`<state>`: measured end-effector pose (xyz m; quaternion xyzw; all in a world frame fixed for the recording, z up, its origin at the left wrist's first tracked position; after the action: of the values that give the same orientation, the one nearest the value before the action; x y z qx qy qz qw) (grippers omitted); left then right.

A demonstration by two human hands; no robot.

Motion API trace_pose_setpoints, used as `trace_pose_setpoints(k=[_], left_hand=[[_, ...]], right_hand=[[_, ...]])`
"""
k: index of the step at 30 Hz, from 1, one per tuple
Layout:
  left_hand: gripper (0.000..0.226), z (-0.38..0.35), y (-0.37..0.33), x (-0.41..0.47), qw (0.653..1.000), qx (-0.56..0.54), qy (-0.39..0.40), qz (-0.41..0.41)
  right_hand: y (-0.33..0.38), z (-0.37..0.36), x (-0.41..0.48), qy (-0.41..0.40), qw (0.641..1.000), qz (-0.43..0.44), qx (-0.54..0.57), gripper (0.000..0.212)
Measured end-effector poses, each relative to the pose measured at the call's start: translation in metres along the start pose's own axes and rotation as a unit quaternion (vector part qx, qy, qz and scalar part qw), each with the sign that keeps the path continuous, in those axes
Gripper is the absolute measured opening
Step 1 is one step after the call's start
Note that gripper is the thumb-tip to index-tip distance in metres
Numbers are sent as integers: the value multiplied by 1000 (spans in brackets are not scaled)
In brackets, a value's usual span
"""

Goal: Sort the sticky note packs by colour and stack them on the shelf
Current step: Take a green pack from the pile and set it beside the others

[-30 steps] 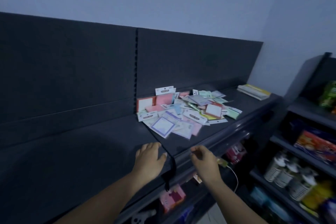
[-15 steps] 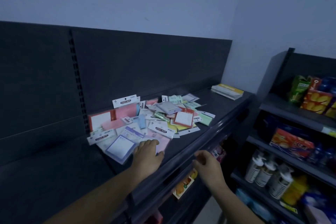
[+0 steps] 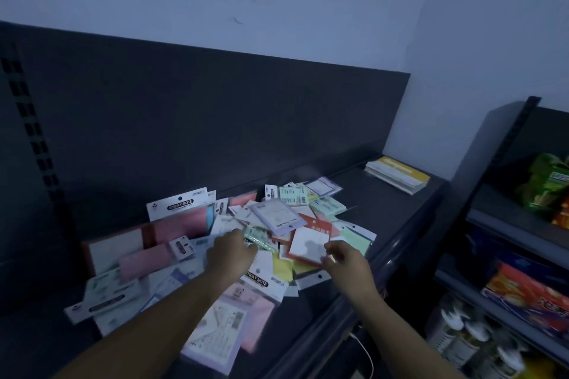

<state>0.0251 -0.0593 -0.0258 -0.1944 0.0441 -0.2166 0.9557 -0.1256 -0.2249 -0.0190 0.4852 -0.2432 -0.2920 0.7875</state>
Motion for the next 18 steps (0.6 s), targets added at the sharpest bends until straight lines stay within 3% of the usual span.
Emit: trace_pose_setpoints(k=[8, 14, 18], left_hand=[[37, -13, -17, 51, 997, 32, 33, 66], [21, -25, -16, 63, 978, -169, 5, 118], [15, -8, -6, 70, 954, -249, -76, 148]], right_hand=[[3, -13, 90, 42, 999, 3, -10, 27], [3, -36, 163, 102, 986, 83, -101, 40], [-1, -50, 213, 144, 973, 108, -145, 46]])
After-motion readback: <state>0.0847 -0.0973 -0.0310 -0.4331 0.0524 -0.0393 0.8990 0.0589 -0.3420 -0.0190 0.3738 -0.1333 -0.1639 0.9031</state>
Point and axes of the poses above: each hand's wrist, its own x-axis towards the middle knuckle, its own z-axis out of the back of the hand, y = z × x, the point moved 2 cm from there along x, towards the middle knuckle, and after that the axes turned 14 degrees about x, right-handed, at the moved point
